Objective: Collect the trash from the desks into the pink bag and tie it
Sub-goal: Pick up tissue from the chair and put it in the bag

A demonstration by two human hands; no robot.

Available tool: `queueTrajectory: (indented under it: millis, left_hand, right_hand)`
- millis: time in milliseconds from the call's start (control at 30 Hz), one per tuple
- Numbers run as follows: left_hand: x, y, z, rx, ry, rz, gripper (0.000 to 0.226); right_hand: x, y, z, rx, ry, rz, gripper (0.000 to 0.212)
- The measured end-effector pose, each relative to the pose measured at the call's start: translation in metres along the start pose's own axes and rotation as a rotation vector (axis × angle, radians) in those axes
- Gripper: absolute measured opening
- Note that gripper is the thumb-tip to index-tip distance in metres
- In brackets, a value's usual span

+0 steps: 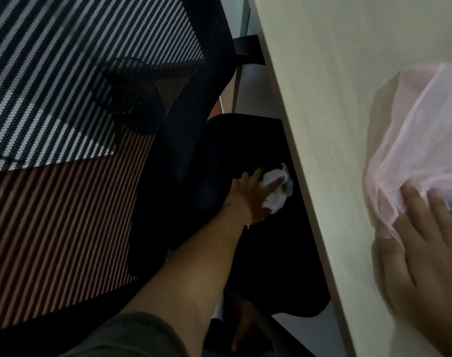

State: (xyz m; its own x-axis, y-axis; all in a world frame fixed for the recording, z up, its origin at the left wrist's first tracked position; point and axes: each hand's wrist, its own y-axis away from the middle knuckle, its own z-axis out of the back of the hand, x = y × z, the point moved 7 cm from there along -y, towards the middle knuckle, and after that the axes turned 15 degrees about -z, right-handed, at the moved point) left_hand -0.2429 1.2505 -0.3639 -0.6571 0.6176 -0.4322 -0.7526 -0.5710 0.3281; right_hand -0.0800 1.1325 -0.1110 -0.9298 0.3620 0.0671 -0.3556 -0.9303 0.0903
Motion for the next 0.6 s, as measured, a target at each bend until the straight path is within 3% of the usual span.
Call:
queueTrajectory:
  millis: [133, 233, 333, 467, 600]
  left_hand:
    - [-0.019, -0.015, -0.012, 0.088, -0.163, -0.057, 0.084]
    - [-0.02, 0.002, -0.012, 0.045, 0.027, -0.004, 0.067]
    - [-0.017, 0.037, 0.008, -0.135, 0.148, 0.113, 0.029]
    - [-0.025, 0.093, 0.041, -0.173, 0.26, 0.185, 0.035]
    - [-0.041, 0.149, 0.1, -0.248, 0.42, 0.214, 0.025]
  right_hand:
    - [-0.007, 0.0, -0.004, -0.006, 0.005, -0.004, 0.067]
    - [-0.006, 0.001, 0.001, -0.113, -0.031, -0.004, 0.055]
    - [-0.009, 0.002, -0.001, -0.12, -0.074, -0.011, 0.054]
    - [-0.011, 0.0, 0.003, -0.127, -0.06, -0.013, 0.055]
    - [-0.008, 0.004, 0.013, -0.017, -0.152, -0.061, 0.051]
